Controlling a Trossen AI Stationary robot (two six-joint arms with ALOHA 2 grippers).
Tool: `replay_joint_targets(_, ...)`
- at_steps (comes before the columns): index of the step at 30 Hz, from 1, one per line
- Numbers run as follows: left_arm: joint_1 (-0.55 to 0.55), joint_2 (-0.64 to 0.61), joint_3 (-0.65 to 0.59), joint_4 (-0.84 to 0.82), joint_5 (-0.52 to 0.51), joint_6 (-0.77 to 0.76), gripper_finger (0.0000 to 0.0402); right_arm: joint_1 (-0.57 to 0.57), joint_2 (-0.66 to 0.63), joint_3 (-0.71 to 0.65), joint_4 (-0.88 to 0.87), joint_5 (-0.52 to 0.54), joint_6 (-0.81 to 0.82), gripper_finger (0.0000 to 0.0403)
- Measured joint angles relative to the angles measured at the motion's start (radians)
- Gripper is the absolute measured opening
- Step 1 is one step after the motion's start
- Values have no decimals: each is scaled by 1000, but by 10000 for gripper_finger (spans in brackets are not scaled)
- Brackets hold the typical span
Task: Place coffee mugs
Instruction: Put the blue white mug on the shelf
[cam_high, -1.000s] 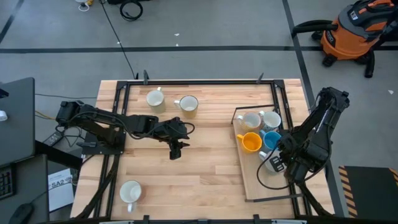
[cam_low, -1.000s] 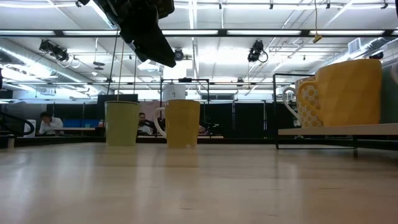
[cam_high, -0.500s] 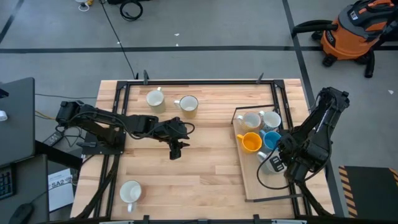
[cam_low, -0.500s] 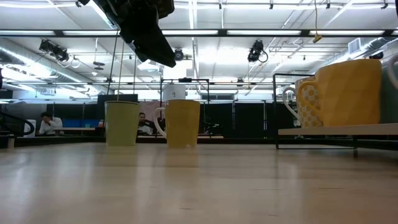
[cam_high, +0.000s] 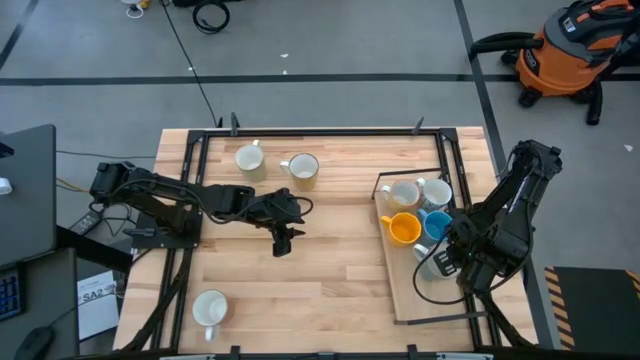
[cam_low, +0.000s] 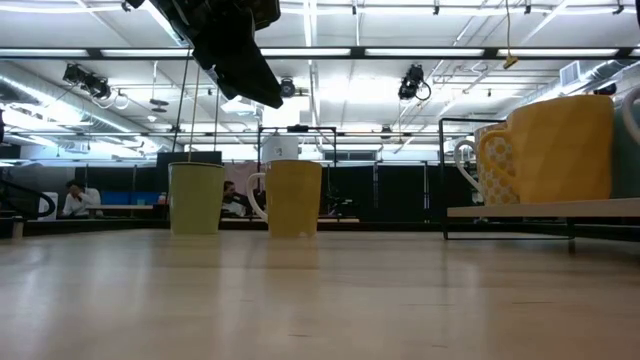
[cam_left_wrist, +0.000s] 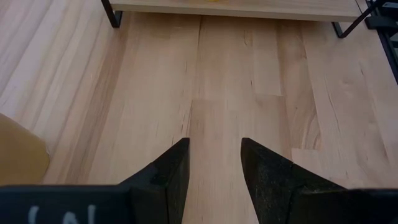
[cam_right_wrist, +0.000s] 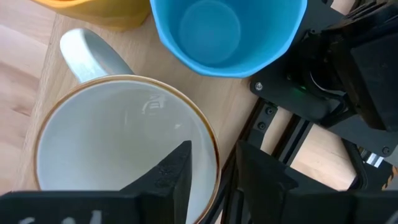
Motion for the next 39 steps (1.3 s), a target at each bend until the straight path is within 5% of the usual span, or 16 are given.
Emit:
replay_joint_targets(21, 0, 0, 0, 0, 0, 0, 151, 0, -11, 0, 0, -30, 96, 134)
replay_joint_targets(39, 0, 0, 0, 0, 0, 0, 151, 0, -192, 0, 11, -24, 88, 134)
